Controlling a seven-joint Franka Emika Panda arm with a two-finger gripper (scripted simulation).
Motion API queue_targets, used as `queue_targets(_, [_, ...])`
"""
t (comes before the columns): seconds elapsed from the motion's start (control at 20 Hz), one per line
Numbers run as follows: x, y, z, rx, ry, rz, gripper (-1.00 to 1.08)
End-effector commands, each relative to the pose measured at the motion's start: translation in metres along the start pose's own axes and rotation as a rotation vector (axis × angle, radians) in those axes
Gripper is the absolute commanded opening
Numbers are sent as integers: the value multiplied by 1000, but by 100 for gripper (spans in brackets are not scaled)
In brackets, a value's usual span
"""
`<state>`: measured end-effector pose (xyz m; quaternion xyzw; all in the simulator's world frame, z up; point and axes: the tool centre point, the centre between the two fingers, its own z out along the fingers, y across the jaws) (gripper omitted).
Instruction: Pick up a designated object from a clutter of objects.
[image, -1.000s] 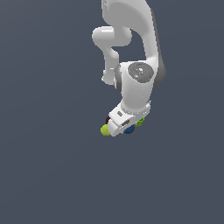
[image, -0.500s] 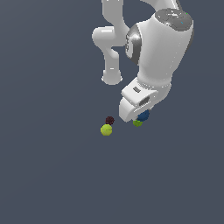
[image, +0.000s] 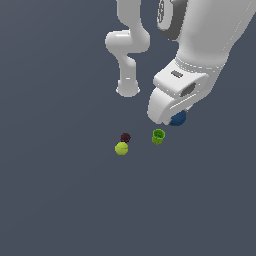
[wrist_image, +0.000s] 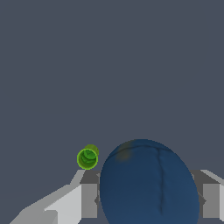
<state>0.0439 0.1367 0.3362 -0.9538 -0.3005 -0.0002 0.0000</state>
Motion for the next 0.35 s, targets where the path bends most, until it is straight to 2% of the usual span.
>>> queue_targets(0.0, [3, -2, -10, 0, 0, 0, -100])
queue_targets(0.3, [6, -4, -19, 0, 0, 1, -100])
